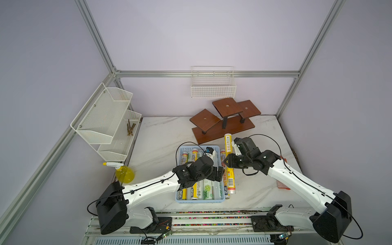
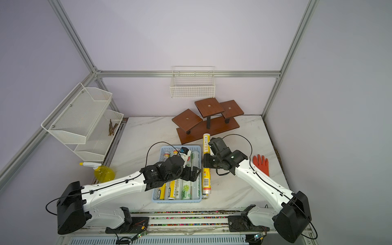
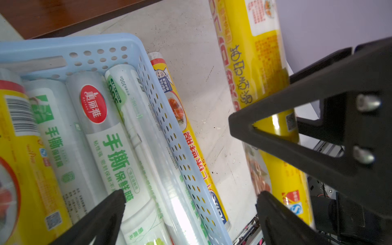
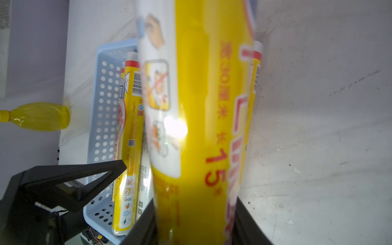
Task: Put the plastic wrap into the basket
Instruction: Pick up the plastic wrap from the center of the board, then place the plastic wrap in the basket.
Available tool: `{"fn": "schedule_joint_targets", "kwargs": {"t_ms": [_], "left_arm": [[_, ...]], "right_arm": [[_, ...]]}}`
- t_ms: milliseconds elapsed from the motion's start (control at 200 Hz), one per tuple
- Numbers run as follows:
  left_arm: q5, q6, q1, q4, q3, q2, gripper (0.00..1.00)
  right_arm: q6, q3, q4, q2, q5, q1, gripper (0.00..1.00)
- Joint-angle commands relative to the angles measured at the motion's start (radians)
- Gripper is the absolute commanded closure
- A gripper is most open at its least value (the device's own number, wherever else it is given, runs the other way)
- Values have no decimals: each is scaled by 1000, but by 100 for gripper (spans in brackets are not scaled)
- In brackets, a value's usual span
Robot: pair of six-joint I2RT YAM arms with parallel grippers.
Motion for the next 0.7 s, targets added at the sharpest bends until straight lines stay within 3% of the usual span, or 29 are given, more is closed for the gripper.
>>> {"fn": "schedule_joint_targets", "kwargs": {"t_ms": [0, 240, 695], "left_arm": [[-88, 14, -3, 14, -22, -71, 0], [-205, -13, -1, -59, -91, -192, 0], [-311, -22, 12, -128, -197, -399, 0]], "right_arm": [[63, 15, 108, 5, -23, 28, 63], [183, -30, 281, 42, -77, 85, 63], [233, -24, 382, 168, -118, 138, 63]]}}
